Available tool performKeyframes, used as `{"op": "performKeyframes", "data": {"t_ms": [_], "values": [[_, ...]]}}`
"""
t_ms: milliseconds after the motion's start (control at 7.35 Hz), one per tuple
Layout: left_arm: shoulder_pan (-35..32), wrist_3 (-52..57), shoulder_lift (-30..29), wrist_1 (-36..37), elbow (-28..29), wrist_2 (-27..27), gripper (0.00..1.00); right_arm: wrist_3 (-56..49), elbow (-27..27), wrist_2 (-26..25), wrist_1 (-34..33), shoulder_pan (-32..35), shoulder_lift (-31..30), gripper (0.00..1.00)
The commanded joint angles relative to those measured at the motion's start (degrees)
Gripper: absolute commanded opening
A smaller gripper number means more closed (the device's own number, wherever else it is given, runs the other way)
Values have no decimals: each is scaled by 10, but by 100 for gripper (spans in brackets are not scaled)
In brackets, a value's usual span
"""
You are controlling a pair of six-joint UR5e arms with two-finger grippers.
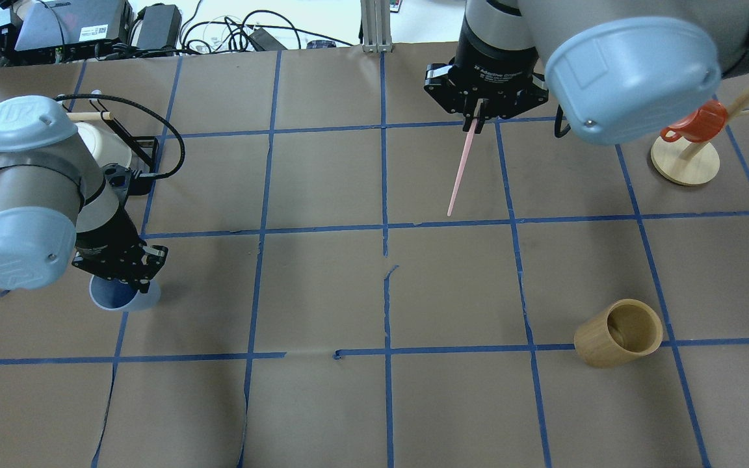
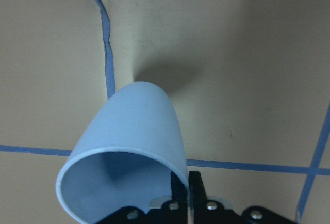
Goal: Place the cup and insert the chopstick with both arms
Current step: 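Carry the blue cup to the table center with the left gripper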
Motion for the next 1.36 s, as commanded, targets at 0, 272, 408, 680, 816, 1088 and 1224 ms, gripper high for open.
{"op": "performKeyframes", "data": {"t_ms": [0, 272, 408, 680, 816, 1088, 1224], "values": [[-54, -99, -29, 7, 45, -77, 0, 1, 0, -1, 0, 1, 0, 0], [-115, -187, -82, 17, 103, -111, 0, -11, 0, -3, -3, -7, 2, 0], [-149, -225, -116, 26, 138, -116, 0, -10, 0, -3, -3, -8, 2, 0], [-190, -307, -176, 60, 204, -193, 0, -12, 0, -3, -4, -13, 2, 0], [-216, -315, -200, 61, 234, -195, 0, -12, 0, -4, -4, -13, 2, 0], [-242, -343, -234, 61, 271, -200, 0, -12, 0, -7, -3, -13, 2, 0], [-253, -344, -243, 64, 278, -200, 0, -7, 4, -14, -4, -12, 2, 0]]}}
